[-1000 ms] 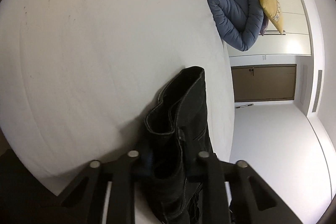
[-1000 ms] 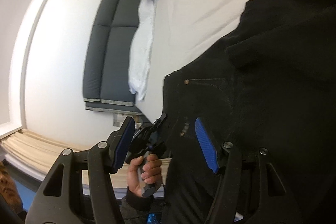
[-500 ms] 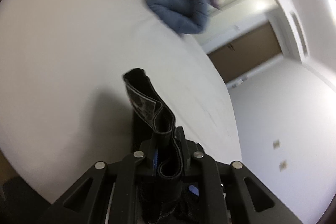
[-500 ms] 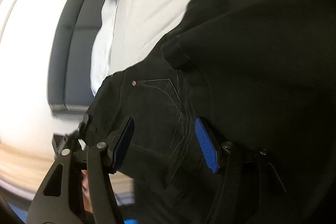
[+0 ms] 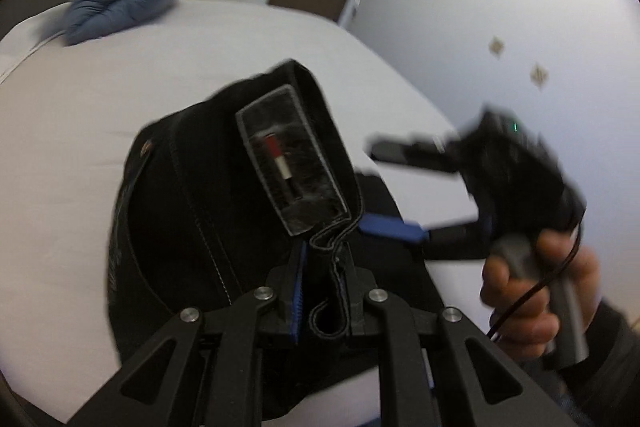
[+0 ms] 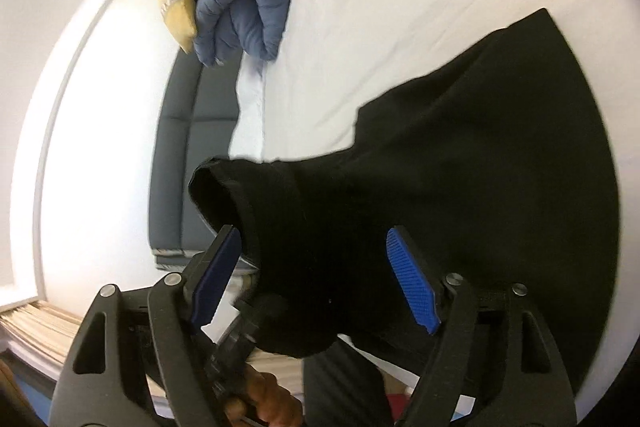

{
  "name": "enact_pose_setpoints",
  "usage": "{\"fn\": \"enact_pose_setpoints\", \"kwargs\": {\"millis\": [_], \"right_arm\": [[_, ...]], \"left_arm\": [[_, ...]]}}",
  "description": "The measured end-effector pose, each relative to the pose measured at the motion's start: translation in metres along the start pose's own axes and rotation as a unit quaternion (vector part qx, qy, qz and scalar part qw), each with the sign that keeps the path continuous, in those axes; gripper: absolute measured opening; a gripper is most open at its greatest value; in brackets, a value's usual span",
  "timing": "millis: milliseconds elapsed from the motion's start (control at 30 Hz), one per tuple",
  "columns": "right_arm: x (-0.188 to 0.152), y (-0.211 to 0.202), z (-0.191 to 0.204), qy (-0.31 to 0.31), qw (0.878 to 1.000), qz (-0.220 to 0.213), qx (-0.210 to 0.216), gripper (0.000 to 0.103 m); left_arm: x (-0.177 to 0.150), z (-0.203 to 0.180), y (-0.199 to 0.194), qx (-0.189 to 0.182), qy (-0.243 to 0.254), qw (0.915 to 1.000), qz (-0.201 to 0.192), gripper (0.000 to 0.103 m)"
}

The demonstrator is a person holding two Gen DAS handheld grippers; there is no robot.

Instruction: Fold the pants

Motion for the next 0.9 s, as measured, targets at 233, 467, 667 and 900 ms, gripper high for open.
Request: {"fn": "enact_pose_setpoints", "kwargs": {"millis": [233,467,667,900], "right_arm": [[-0.01,0.01,-0.023,-0.051,0.995,-0.003,-0.089,0.075],[0.005,-0.009,-0.036,-0.084,0.988,-0.035,-0.123,0.022],[0.024,-0.041,-0.038,-0.11,0.984,-0.057,-0.132,0.017],[0.047,-0.064,-0.053,-0.108,0.982,-0.065,-0.141,0.016]], "left_arm": [[-0.008,-0.049,0.022,0.019,0.095,0.9946,0.04,0.014],[-0.008,-0.067,0.042,0.013,0.101,0.9934,0.053,0.014],[0.012,-0.091,0.064,0.009,0.118,0.9917,0.052,0.014],[0.01,-0.111,0.083,-0.002,0.131,0.9893,0.064,0.016]]}}
Point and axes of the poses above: each gripper's, at about its wrist camera, not at the fingertips, and y roughly the way its jaws point, z to its left, x to its top, the point moved 9 cm from there along y, roughly the way its jaws point, and after that the axes turned 15 degrees about y, right-handed, at the moved point
